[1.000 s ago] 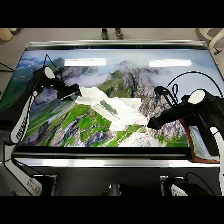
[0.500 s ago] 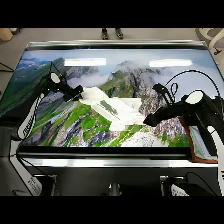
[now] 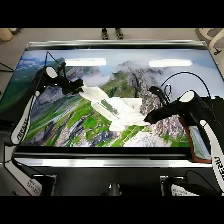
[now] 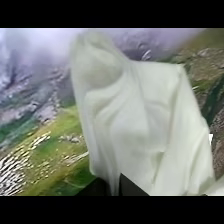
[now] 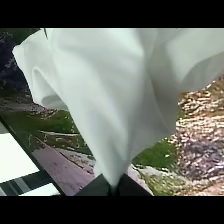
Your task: Fold the shirts.
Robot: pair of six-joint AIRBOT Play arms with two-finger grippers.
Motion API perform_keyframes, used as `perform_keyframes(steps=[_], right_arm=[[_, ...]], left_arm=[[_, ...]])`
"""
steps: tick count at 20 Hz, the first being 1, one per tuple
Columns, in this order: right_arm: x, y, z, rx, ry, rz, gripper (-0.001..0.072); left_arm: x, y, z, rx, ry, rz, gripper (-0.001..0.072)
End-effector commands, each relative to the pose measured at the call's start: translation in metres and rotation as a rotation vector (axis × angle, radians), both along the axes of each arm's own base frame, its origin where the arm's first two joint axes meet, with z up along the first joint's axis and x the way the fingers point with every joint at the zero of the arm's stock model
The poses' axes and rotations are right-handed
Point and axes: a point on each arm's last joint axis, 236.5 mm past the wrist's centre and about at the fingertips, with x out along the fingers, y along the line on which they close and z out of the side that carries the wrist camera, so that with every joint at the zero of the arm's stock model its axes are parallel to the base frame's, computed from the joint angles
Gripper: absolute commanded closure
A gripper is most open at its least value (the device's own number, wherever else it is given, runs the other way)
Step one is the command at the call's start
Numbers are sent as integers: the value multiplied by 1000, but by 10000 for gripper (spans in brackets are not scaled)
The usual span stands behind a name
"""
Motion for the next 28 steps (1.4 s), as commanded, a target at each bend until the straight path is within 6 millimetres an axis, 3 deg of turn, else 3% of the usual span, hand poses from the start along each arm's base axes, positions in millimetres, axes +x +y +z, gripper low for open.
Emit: perform_keyframes(steps=[1,3,4,6,7,8,9,10,12,13,14,18,21,23,25,27,28], right_arm=[[11,-4,41,-22,-93,87,696],[52,-24,126,-139,-383,71,695],[68,-40,190,-220,-572,39,695],[70,-75,329,-365,-940,-122,694],[55,-91,387,-402,-1085,-222,694],[30,-100,434,-402,-1198,-310,694],[6,-100,459,-368,-1252,-359,694],[-17,-94,469,-322,-1262,-375,694],[-47,-79,457,-283,-1193,-320,694],[-54,-78,441,-300,-1127,-291,694],[-58,-82,420,-336,-1043,-265,694],[-68,-89,332,-413,-648,-159,693],[-43,-88,270,-404,-446,-140,693],[-19,-77,201,-346,-296,-136,693],[-2,-59,120,-262,-162,-133,693],[14,-43,50,-181,-77,-181,693],[22,-38,24,-154,-47,-215,694]], left_arm=[[8,-1,96,28,-256,-106,675],[5,4,223,40,-574,-114,675],[-8,14,303,50,-768,-77,674],[-63,49,444,110,-1115,23,675],[-107,73,505,142,-1259,101,675],[-146,91,539,163,-1335,163,674],[-179,105,560,161,-1375,221,675],[-209,110,576,120,-1402,260,674],[-245,107,583,94,-1417,242,674],[-251,106,571,113,-1368,225,674],[-250,111,546,167,-1266,210,674],[-248,156,405,480,-750,155,674],[-236,162,323,550,-567,96,674],[-231,147,241,517,-410,21,674],[-233,116,155,418,-283,-58,674],[-239,87,88,303,-204,-83,674],[-243,81,65,268,-172,-80,674]])
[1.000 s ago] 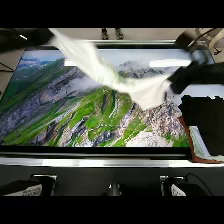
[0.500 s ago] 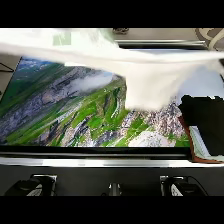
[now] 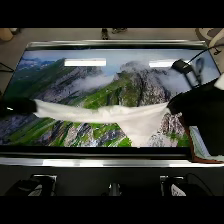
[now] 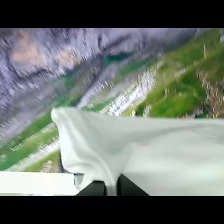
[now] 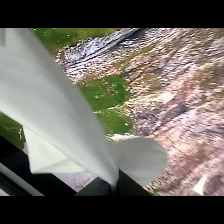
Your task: Fold the shirts.
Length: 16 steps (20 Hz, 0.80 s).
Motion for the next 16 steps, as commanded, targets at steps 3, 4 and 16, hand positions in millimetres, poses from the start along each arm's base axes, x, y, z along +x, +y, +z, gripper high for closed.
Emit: perform_keyframes(steps=[3,4,16], right_arm=[[48,30,-131,197,105,-186,693],[58,32,-138,224,98,-220,691],[-6,-35,-125,183,298,-113,82]], left_arm=[[-26,-31,-119,-147,179,19,674],[-25,-31,-120,-146,183,19,674],[-24,-32,-120,-151,178,20,673]])
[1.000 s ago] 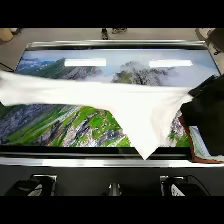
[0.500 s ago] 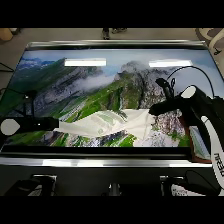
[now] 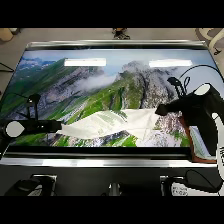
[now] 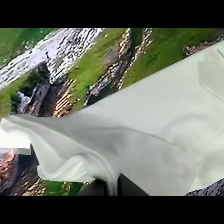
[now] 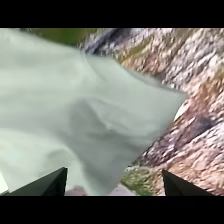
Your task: Fold the shirts.
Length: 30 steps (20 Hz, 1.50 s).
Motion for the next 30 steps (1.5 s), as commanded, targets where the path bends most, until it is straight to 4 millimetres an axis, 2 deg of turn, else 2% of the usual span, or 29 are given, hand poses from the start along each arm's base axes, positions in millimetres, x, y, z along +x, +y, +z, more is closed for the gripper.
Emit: perform_keyframes(steps=[1,3,6,10,11,12,13,15,17,19,21,23,24,25,26,27,28,30], right_arm=[[-46,9,-19,85,130,56,80],[-44,27,-32,146,106,12,60],[-37,28,-49,129,74,-57,64],[-35,43,-63,120,79,-41,96],[-33,46,-68,112,74,-35,143],[-30,48,-71,103,64,-35,237],[-27,48,-70,99,54,-37,300],[-23,48,-68,105,41,-51,689],[-21,52,-51,118,21,-19,694],[-6,51,-12,106,-78,23,694],[14,48,53,73,-248,55,694],[25,44,144,22,-471,87,694],[24,43,199,-9,-609,92,694],[17,41,248,-35,-734,85,694],[4,41,299,-43,-859,49,694],[-11,40,339,-48,-962,18,694],[-30,39,373,-56,-1058,-9,694],[-66,39,415,-45,-1174,-66,694]], left_arm=[[0,-2,0,-10,3,2,673],[-1,-5,0,-25,5,4,673],[-1,-6,1,-32,6,5,673],[-1,-6,1,-31,5,5,673],[-1,-6,1,-31,5,5,673],[-1,-6,1,-31,5,5,673],[-1,-6,1,-31,5,5,673],[-1,-6,1,-31,5,5,673],[0,-6,2,-31,2,5,673],[8,-4,17,-20,-45,-1,674],[27,9,62,38,-179,-6,674],[41,33,141,143,-377,7,674],[41,50,188,195,-479,45,674],[33,68,235,224,-567,119,674],[20,82,274,223,-638,189,674],[4,89,306,197,-701,242,674],[-10,91,326,167,-744,267,674],[-37,90,340,91,-768,305,674]])
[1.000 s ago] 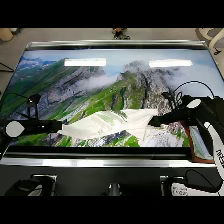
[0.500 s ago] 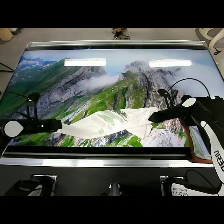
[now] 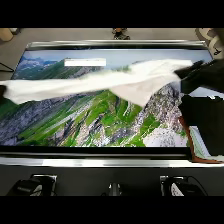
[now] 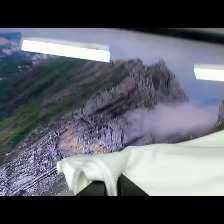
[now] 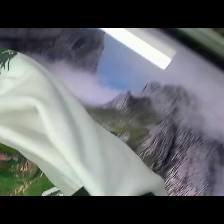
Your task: Fold the shirts.
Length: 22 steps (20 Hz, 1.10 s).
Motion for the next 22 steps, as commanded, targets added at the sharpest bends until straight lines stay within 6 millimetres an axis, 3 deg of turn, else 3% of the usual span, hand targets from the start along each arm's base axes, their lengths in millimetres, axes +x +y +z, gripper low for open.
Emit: perform_keyframes(steps=[1,3,4,6,8,9,12,13,15,17,19,22], right_arm=[[-67,-2,96,24,-269,-71,694],[-85,-2,96,7,-259,-73,694],[-90,-1,80,-10,-193,-66,694],[-96,-3,24,-83,35,-29,694],[-109,-8,-51,-147,350,30,693],[-116,-8,-92,-148,503,61,694],[-130,-6,-209,-107,814,96,694],[-128,-7,-245,-96,849,91,694],[-107,-12,-291,-73,848,29,694],[-67,-18,-311,-26,794,-49,694],[-15,-17,-313,85,695,-139,694],[55,-15,-295,308,572,-257,693]], left_arm=[[-52,15,51,-99,-113,72,674],[-66,9,44,-127,-80,49,674],[-69,9,33,-124,-37,54,674],[-70,7,-5,-114,89,58,674],[-68,-14,-64,-148,260,6,674],[-69,-31,-105,-184,372,-35,674],[-98,-65,-238,-278,718,-88,674],[-107,-73,-270,-317,784,-91,674],[-111,-88,-305,-401,819,-89,673],[-90,-88,-309,-421,740,-71,673],[-56,-84,-300,-451,624,-37,674],[-8,-61,-297,-488,523,70,674]])
